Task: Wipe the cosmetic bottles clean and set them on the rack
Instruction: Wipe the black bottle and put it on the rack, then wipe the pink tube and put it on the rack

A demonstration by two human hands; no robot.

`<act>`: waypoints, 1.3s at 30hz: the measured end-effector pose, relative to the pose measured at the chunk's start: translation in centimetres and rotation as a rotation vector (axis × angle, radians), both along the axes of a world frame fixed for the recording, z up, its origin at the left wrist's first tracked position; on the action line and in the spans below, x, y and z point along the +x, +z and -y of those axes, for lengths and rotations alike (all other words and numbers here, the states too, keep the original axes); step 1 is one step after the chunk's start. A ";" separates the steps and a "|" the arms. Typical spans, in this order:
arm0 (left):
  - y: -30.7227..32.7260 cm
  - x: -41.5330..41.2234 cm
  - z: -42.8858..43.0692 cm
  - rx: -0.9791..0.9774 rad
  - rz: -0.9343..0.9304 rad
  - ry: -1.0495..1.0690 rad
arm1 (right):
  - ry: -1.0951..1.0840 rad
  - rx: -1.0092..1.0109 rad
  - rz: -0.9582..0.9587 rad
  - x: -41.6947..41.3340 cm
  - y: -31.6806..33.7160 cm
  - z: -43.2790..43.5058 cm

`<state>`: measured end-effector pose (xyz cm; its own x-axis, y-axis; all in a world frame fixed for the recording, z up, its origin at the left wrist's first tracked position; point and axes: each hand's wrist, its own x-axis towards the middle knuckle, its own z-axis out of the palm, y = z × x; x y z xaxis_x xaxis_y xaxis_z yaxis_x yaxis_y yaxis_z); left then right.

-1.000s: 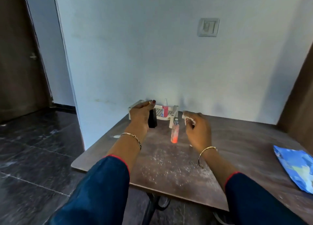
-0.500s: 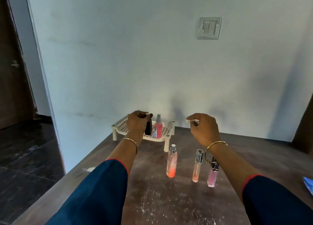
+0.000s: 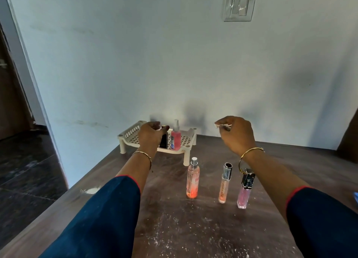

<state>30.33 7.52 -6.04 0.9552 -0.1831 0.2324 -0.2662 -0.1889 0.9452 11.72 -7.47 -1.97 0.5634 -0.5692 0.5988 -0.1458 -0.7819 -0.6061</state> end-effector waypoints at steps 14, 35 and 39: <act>5.8 -15.9 1.8 0.632 0.692 -0.529 | -0.117 0.275 0.118 -10.9 -0.1 0.6; 4.2 -23.6 3.0 0.612 0.663 -0.570 | -0.032 0.643 0.334 -20.6 -5.1 -1.0; 3.8 -27.0 2.8 0.434 0.574 -0.701 | 0.015 0.748 0.427 -23.6 -6.6 -3.1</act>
<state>3.35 4.73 -2.28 0.3633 -0.8397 0.4037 -0.8434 -0.1123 0.5254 -11.92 -4.38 -8.61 0.3860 -0.8928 0.2320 0.2197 -0.1553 -0.9631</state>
